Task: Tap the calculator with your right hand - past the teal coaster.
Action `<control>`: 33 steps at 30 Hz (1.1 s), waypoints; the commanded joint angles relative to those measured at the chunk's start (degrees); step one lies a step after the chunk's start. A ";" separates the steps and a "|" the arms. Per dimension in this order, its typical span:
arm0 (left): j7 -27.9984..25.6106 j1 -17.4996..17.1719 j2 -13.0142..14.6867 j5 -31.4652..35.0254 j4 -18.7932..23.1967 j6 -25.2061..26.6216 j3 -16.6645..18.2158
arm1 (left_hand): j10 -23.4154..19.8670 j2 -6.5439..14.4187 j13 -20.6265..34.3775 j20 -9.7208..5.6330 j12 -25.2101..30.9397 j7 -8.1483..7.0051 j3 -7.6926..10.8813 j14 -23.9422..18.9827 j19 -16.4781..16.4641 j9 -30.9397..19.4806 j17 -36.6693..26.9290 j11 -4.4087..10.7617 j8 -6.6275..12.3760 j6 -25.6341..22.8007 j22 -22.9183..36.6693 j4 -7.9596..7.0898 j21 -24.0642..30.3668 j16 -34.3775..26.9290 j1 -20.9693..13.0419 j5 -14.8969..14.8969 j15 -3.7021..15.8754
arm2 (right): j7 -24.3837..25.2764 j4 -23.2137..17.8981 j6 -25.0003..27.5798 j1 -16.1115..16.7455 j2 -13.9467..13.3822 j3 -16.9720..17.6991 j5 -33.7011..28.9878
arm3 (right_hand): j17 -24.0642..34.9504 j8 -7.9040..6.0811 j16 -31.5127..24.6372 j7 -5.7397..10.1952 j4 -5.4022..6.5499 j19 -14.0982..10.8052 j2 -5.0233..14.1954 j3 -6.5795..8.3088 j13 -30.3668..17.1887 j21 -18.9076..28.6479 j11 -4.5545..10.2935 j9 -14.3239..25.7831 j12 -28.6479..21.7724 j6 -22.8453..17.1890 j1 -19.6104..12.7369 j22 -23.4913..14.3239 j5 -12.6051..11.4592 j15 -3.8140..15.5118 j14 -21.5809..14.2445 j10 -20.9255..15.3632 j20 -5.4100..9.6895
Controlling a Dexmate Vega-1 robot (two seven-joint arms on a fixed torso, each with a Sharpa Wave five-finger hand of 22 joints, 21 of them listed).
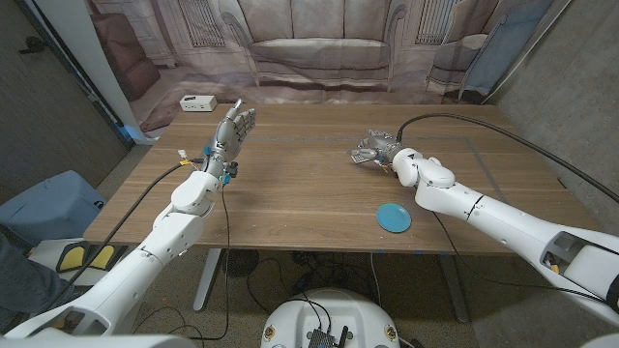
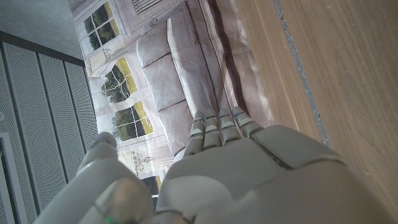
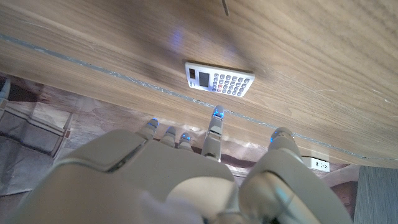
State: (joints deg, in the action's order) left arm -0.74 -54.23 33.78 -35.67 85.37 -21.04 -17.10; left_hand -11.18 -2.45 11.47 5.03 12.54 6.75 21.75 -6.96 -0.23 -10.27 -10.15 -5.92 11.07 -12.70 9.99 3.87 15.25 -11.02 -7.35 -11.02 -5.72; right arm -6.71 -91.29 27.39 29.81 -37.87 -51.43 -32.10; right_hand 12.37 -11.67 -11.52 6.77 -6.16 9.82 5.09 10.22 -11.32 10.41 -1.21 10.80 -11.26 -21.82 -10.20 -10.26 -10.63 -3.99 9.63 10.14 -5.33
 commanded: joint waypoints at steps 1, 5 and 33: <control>-0.59 -0.38 0.03 0.11 0.40 0.13 0.18 | -0.61 0.59 0.17 0.14 0.16 0.07 0.21 -0.83 -0.39 -0.11 -0.11 -0.33 0.12 -0.54 0.20 0.30 -0.29 -0.07 0.10 0.04 -0.01 | 0.43 1.65 -0.80 -0.51 0.61 -0.58 0.60 | 0.12 -0.38 -0.34 -0.01 0.02 11.48 0.47 0.72 -0.10 0.64 0.49 0.15 -0.28 -0.71 -0.21 -0.14 0.16 0.08 14.17 5.45 0.34; -0.29 -0.21 0.02 0.03 0.25 0.12 0.13 | -0.62 0.69 0.16 0.15 0.15 0.05 0.23 -0.86 -0.45 -0.11 -0.11 -0.25 0.09 -0.54 0.20 0.35 -0.41 -0.05 0.05 0.06 -0.02 | 0.40 2.42 -0.59 -0.84 1.07 -0.99 0.46 | 0.08 -0.72 -0.54 0.20 -0.09 11.26 0.73 0.99 -0.07 0.81 1.23 0.14 -0.74 -1.96 -0.42 -0.14 0.19 0.10 13.82 4.23 0.37; -0.48 -0.21 -0.25 -0.36 0.12 0.72 0.01 | -0.63 1.00 0.10 0.33 0.07 -0.13 0.28 -1.00 -0.60 -0.11 -0.11 -0.25 -0.01 -0.62 0.22 0.55 -0.93 0.01 -0.06 0.14 -0.08 | -0.37 3.98 0.55 -2.25 1.39 -2.55 0.41 | 0.05 -0.34 -0.84 0.21 -0.23 10.36 0.72 1.21 -0.04 1.23 0.90 0.11 -0.78 -1.86 -0.45 -0.12 0.31 -0.17 13.28 3.88 0.13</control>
State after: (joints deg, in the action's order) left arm -1.00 -54.35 33.64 -35.82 85.51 -20.61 -17.05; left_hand -11.38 -1.79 11.46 5.22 12.53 6.64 21.94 -7.59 -0.42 -10.26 -10.15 -6.13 11.07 -12.81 9.99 4.06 14.40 -11.02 -7.40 -11.02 -5.73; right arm -6.86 -87.67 27.94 28.00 -36.39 -53.21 -31.30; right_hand 12.25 -12.12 -11.97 6.86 -6.48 9.82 5.60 11.01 -11.19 11.31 -0.09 10.80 -11.67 -23.34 -10.74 -10.26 -10.37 -3.99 9.63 9.83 -5.33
